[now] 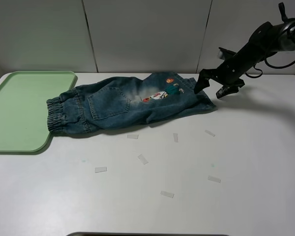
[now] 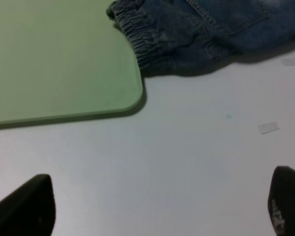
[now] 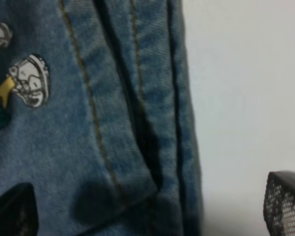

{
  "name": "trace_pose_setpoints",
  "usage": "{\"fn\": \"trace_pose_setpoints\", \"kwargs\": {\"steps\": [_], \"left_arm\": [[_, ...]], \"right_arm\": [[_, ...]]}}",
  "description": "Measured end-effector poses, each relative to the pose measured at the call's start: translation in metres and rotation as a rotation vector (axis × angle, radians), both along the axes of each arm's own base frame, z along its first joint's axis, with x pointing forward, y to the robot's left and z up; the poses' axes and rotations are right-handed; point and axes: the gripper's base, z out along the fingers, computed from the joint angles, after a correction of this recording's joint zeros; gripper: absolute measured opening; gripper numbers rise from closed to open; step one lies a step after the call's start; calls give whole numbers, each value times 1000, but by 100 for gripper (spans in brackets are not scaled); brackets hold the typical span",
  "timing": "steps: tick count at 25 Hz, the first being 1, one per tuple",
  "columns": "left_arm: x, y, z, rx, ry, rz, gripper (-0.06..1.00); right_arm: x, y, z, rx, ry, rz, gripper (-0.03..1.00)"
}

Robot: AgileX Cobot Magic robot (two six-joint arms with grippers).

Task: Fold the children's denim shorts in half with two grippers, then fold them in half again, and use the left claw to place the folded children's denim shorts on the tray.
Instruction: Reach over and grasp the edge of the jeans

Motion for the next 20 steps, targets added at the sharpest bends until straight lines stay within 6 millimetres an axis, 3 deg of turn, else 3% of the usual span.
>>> {"fn": "trace_pose_setpoints", "kwargs": {"steps": [20], "left_arm": [[0, 0, 0, 0, 0, 0, 86]], "right_arm": [[1, 32, -9, 19, -34, 60, 69]]}}
